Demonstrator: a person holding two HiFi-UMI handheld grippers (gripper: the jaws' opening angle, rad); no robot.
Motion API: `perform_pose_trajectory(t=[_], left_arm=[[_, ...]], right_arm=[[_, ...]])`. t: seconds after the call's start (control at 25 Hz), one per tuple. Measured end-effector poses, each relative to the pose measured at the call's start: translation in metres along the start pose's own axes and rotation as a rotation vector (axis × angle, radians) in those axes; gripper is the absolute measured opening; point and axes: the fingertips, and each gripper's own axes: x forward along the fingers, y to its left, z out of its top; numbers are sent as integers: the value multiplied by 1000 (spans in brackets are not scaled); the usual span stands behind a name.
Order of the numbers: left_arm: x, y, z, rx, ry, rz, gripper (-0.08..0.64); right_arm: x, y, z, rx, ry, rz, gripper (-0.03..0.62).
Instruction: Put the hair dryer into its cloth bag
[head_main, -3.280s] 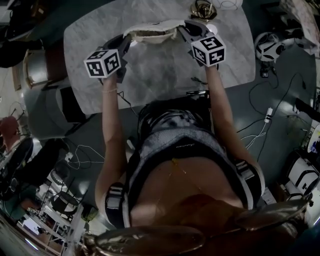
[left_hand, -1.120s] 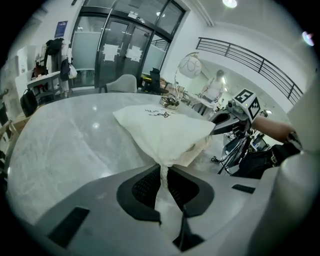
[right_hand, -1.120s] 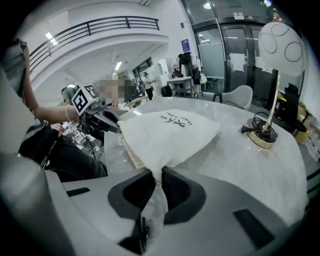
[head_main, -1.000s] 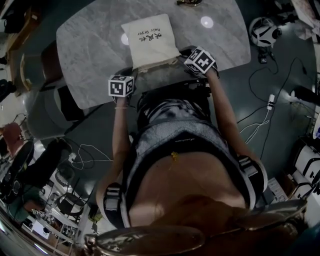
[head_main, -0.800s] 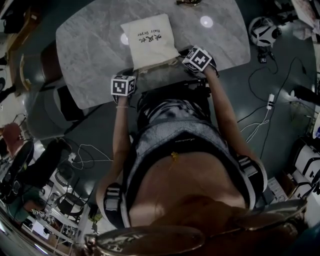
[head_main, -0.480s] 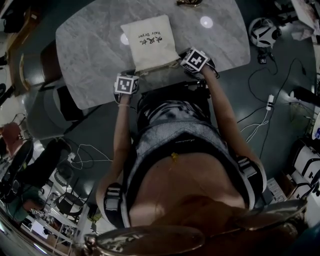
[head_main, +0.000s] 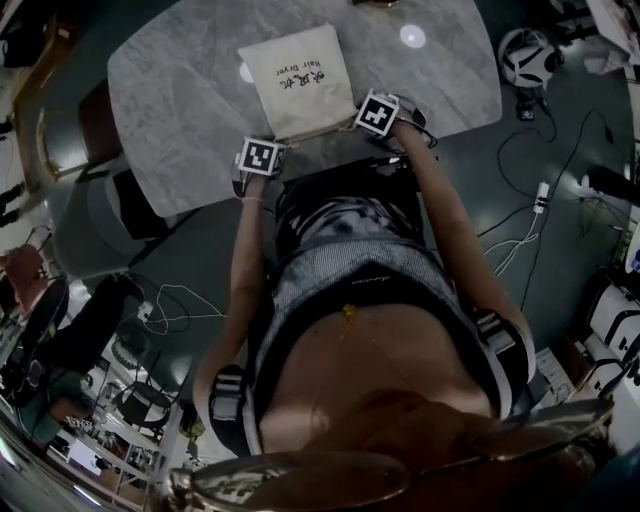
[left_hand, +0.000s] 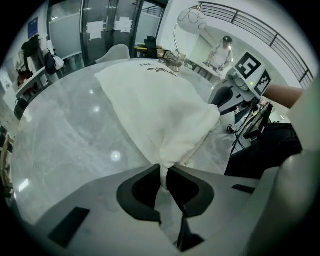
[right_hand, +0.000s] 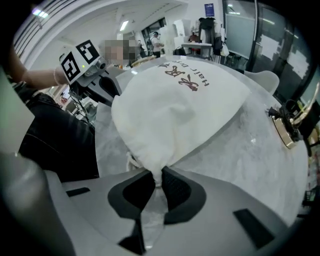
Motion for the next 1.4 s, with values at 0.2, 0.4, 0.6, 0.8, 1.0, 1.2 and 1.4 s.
perform_pose_trajectory(t=[0.2, 0.4, 0.6, 0.8, 1.0, 1.2, 1.4], left_arm=[[4, -6, 0, -35, 20, -49, 38], [7, -6, -3, -79, 56, -87, 38], [10, -11, 2, -51, 76, -108, 38], [17, -14, 13, 23, 43, -78, 38], [3, -17, -2, -23, 23, -110, 146], [-55, -9, -2, -82, -88, -115, 167], [-91, 10, 64, -166, -429, -114, 165]], right_arm=[[3, 2, -1, 2, 24, 34, 91], [7, -3, 8, 75, -8, 66, 91], [7, -5, 7, 75, 26, 39, 97], [3, -6, 10, 35, 10, 21, 97], [-8, 4, -4, -12, 16, 83, 225], [-55, 1, 12, 23, -161, 85, 225], [-75, -10, 55, 75, -365, 44, 140]])
